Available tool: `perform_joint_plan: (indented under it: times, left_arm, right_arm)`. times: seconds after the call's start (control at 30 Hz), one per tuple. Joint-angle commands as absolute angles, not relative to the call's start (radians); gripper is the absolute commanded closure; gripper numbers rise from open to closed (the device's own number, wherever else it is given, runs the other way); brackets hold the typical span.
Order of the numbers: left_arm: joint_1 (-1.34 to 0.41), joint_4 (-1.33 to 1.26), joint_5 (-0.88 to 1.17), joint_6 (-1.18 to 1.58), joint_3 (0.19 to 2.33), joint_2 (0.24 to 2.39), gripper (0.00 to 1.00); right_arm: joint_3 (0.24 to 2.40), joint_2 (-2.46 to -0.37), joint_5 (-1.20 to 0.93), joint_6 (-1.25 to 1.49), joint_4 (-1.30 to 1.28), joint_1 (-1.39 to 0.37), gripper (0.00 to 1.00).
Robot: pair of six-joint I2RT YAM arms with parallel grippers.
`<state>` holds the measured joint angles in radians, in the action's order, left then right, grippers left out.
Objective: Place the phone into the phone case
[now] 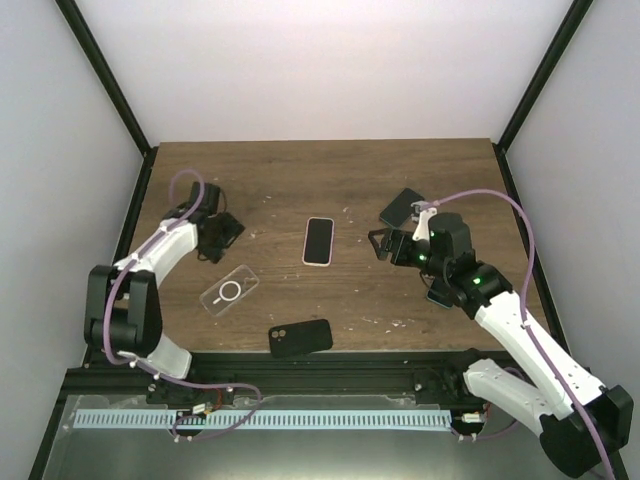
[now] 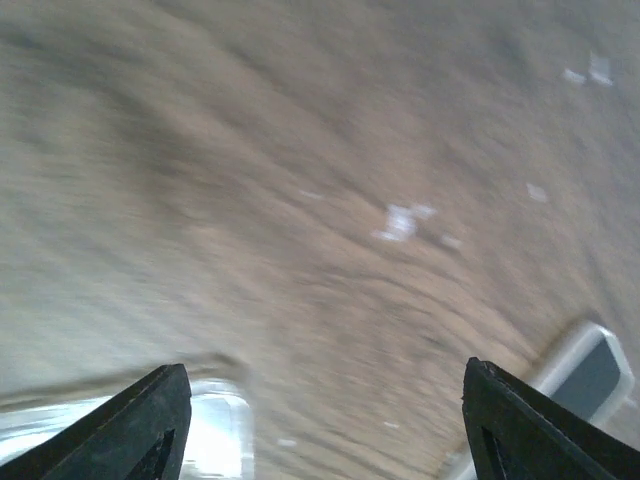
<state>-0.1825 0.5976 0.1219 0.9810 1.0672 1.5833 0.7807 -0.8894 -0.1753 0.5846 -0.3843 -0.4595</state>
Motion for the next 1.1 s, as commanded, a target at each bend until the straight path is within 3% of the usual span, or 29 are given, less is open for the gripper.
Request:
perform_joint_plan:
  times: [0.0, 0.53, 0.77, 1.07]
  left_arm:
    - [-0.107, 0.715, -0.032, 0.906, 0.963, 1.518, 0.25]
    - [0.029, 0.821, -0.119, 0.889, 0.78, 1.447, 0.24]
    - [0.028, 0.795, 0.02, 0.923, 0.672, 1.399, 0.26]
    - [0.002, 0.771, 0.199, 0.987, 0.582, 1.322, 0.3]
  right_arm:
    - [0.762, -0.869, -0.219, 0.594, -0.382, -0.454, 0.14]
    - [0.783, -0.912, -0.193, 0.61, -0.414, -0.454, 0.13]
    - [0.775, -0.917, -0.163, 0.667, -0.428, -0.454, 0.11]
    - [0.814, -0.957, 0.009, 0.801, -0.603, -0.453, 0.02]
